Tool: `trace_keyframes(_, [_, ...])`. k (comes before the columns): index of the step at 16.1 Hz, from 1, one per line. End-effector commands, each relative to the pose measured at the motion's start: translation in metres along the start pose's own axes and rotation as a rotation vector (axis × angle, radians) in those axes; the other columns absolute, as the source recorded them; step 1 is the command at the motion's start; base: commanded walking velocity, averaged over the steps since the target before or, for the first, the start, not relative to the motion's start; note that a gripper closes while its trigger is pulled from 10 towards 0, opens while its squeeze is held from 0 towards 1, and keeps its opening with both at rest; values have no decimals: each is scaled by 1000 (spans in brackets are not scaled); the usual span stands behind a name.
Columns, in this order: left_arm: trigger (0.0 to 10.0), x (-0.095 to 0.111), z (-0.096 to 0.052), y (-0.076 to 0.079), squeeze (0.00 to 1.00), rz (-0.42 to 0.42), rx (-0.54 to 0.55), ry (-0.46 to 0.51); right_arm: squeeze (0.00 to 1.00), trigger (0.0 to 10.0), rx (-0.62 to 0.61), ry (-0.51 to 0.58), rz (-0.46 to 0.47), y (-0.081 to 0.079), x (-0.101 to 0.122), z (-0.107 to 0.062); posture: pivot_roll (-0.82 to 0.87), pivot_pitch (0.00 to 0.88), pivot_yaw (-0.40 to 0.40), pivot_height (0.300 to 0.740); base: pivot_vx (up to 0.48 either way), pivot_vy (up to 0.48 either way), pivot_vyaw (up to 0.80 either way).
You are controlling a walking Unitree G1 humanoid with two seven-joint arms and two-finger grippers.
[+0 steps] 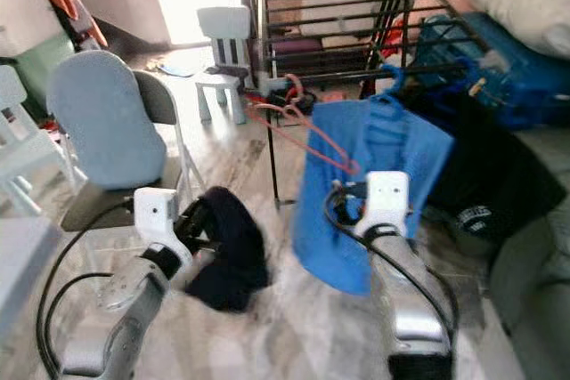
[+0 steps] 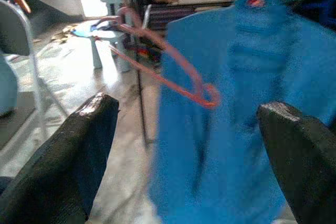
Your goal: Hang hanger
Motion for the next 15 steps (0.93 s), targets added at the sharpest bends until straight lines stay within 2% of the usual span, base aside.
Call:
trace_keyframes(1, [10000, 9, 3, 4, 0, 13, -21, 32, 0, 10000, -7, 6, -5, 3, 1, 0, -90, 17, 54, 740, 315, 364, -800])
trace_keyframes(11, [10000, 11, 5, 6, 0, 15, -29, 38, 0, 10000, -5, 5, -7, 1, 0, -1, -89, 21, 57, 740, 328, 351, 0])
trace_keyframes(15, [10000, 9, 4, 8, 0, 26, -34, 34, 0, 10000, -6, 6, -6, 1, 1, -1, -90, 23, 58, 740, 480, 0, 0])
Point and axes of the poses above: a point about 5 cm out from each wrist's last joint towards the gripper, its own z axis pointing out of the wrist towards the gripper, its own x axis along the axis of the wrist's last joint, y = z × x, the point moved 1 cm from there along z, pointing out of the wrist towards the gripper, and after that the axes turned 15 degrees about -z, right-handed, at the moved point
